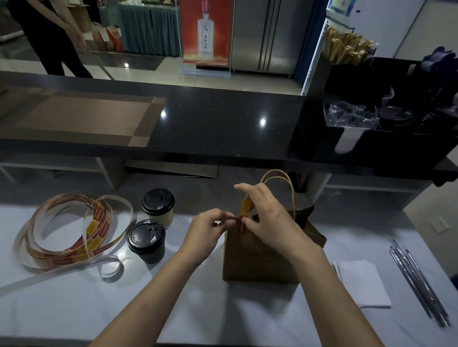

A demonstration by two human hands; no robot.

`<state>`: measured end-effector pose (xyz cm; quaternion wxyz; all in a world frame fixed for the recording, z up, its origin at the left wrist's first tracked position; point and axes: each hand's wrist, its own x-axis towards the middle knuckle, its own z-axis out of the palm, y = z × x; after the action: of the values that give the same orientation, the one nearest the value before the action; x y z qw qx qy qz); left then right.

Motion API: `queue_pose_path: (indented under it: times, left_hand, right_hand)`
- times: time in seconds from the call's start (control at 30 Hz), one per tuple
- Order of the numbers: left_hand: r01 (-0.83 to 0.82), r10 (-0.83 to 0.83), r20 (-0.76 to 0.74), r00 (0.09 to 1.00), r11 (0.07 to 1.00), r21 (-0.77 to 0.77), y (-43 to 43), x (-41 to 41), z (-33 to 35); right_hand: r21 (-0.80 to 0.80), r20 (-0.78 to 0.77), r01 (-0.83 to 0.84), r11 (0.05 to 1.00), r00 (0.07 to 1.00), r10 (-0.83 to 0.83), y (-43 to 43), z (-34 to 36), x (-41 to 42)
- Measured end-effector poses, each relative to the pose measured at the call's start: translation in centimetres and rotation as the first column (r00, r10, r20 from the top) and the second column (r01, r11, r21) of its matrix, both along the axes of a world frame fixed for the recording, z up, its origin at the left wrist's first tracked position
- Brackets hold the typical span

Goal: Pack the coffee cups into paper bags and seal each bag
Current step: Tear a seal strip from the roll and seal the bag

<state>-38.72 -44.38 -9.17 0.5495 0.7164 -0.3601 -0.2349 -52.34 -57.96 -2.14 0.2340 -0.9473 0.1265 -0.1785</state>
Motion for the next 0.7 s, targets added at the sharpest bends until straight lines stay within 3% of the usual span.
queue_pose_path:
  times: [0.43,0.7]
  left_hand:
    - [0.02,-0.021,0.018,1.0,0.999,0.036,0.1,-0.1,0.0]
    - [-0.005,0.006,0.056,0.998,1.0,-0.018,0.3,-0.4,0.4]
  right_hand:
    - [-0.042,0.054,0.022,0.999,0.998,-0.019,0.3,-1.6,-0.1]
    - [-0.034,0.096,0.061,0.998,0.994,-0.057,0.6,-1.5,-0.7]
